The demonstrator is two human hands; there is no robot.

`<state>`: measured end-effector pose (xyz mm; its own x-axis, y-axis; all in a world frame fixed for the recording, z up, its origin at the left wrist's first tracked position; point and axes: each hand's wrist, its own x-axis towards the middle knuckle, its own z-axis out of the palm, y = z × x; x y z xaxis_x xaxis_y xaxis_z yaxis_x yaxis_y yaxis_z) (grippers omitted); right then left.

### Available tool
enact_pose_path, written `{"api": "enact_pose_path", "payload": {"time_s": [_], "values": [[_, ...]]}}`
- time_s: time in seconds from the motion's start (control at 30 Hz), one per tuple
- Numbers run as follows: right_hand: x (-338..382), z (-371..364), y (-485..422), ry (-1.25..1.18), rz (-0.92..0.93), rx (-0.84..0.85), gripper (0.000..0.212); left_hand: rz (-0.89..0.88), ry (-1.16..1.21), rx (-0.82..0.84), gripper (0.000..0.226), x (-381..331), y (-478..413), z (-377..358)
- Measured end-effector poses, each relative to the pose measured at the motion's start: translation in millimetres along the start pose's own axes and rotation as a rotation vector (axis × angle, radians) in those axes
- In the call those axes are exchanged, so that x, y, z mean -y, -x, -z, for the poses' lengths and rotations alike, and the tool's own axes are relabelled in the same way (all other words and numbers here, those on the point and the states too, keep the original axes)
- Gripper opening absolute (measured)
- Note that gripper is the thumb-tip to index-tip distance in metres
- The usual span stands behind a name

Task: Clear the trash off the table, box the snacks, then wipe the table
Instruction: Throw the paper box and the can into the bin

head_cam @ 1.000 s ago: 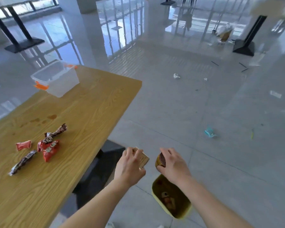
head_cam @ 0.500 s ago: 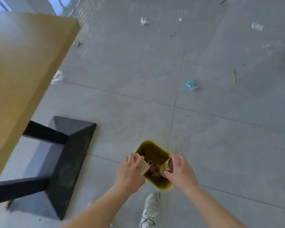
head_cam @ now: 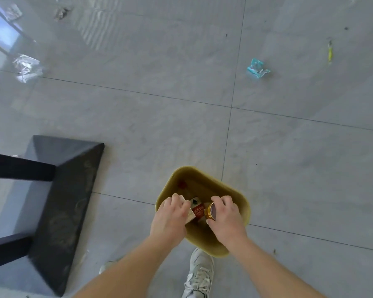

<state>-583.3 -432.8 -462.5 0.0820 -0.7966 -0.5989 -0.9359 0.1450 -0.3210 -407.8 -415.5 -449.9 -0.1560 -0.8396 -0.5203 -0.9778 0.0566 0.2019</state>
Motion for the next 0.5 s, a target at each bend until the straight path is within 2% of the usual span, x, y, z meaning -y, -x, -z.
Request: {"api": "enact_pose_path", "payload": {"time_s": [0.27,0.5], "values": [[-6,-19,-18,-0.086,0.006,-0.058,0.076,-0.012,-0.048,-0.019,0.073,3,-15,-19],[-6,-6,-15,-0.041,0.027,-0.080,0.061,-0.008,-0.047,-0.050,0.068,12,-5,-7]]}}
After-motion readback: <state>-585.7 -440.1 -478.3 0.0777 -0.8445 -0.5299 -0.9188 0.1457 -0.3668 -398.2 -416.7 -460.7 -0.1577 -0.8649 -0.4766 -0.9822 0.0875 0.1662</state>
